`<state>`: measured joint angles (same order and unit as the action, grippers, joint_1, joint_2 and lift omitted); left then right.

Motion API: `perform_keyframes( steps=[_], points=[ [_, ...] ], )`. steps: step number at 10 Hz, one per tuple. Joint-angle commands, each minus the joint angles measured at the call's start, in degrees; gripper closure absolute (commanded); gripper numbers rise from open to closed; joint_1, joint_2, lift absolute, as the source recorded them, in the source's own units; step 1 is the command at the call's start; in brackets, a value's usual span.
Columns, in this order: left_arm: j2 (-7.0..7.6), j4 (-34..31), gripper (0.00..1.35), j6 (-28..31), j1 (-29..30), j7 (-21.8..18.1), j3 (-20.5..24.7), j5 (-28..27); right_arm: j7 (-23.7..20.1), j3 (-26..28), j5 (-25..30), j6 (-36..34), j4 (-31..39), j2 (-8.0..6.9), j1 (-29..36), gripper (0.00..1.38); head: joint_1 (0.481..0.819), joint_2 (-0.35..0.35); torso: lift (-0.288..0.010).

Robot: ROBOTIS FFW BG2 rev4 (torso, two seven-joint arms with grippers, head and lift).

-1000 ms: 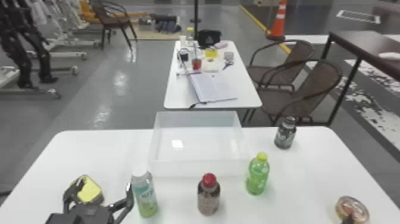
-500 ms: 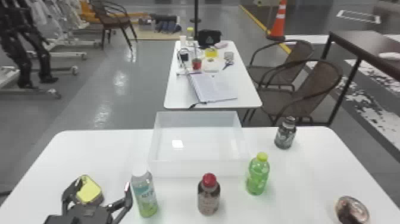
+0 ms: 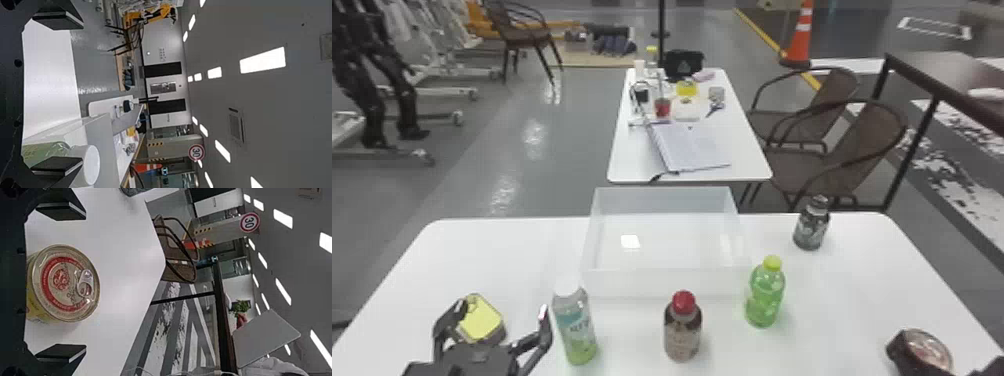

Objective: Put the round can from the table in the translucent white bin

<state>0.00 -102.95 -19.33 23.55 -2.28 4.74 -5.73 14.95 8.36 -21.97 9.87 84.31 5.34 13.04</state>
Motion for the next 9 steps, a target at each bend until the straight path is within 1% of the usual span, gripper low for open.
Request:
perform_keyframes(
  steps=[1, 5, 9],
  points=[
    [-0.15, 0.03, 0.09, 0.0, 0.0, -0.01, 0.01, 0.1, 0.17, -0.01, 0.26, -2.13, 0.86, -0.77, -0.38, 0.11, 0.549, 0.0, -0.1],
    [-0.15, 0.12, 0.09, -0.27, 0.0, -0.01, 0.01, 0.19, 2.1, 0.17, -1.58, -4.86, 1.03, -0.59, -0.29, 0.11, 0.549, 0.0, -0.1],
    [-0.15, 0.21, 0.09, -0.35, 0.0, -0.01, 0.01, 0.19, 2.46, 1.84, -2.46, -7.06, 0.59, -0.5, -0.65, 0.11, 0.549, 0.0, -0.1]
  ],
)
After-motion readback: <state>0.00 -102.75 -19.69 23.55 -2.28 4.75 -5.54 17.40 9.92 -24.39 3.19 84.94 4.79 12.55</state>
